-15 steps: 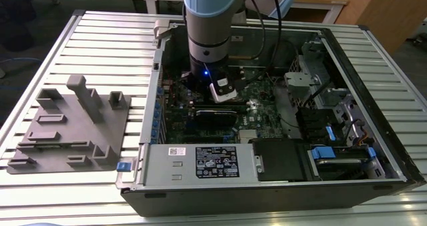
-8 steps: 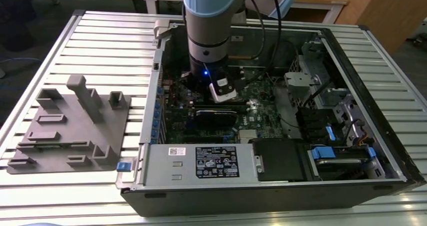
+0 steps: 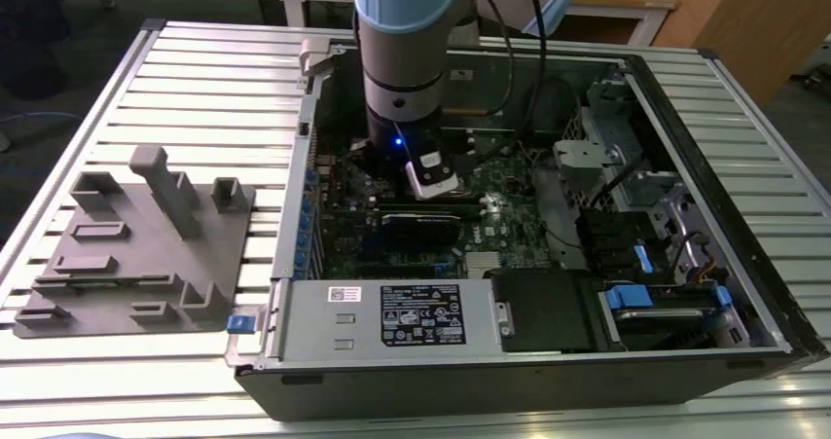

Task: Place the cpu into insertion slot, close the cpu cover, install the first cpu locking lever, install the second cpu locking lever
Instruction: 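Install the second cpu locking lever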

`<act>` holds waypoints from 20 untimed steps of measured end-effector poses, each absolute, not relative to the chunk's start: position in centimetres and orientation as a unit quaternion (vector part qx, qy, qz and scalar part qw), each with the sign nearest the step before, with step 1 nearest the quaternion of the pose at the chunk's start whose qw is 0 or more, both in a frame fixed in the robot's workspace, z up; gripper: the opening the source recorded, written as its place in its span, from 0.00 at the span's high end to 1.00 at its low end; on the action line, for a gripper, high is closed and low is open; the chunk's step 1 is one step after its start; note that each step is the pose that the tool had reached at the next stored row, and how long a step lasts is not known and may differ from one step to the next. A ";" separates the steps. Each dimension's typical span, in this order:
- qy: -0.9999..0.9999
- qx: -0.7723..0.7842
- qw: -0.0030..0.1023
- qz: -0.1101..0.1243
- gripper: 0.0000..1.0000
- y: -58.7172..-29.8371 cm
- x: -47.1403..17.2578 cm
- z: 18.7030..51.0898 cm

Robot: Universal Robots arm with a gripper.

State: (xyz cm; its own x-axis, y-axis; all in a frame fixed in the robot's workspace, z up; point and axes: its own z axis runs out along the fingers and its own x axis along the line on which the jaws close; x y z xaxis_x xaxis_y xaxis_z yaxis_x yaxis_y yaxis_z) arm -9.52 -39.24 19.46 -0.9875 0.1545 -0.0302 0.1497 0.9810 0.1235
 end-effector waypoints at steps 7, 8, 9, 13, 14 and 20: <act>0.995 0.076 0.020 0.060 0.89 -39.1 -9.5 19.5; 0.995 0.076 0.020 0.060 0.89 -39.0 -9.5 19.5; 0.995 0.076 0.020 0.060 0.89 -39.0 -9.5 19.5; 0.995 0.076 0.020 0.061 0.89 -38.9 -9.5 19.5; 0.995 0.076 0.020 0.061 0.89 -38.9 -9.5 19.5; 0.995 0.076 0.020 0.061 0.89 -38.9 -9.7 19.5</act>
State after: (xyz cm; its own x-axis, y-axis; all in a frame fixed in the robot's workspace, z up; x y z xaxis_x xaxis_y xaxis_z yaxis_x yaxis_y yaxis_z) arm -9.73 -38.88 19.47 -0.9875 0.1545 -0.0302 0.1497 0.9810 0.1235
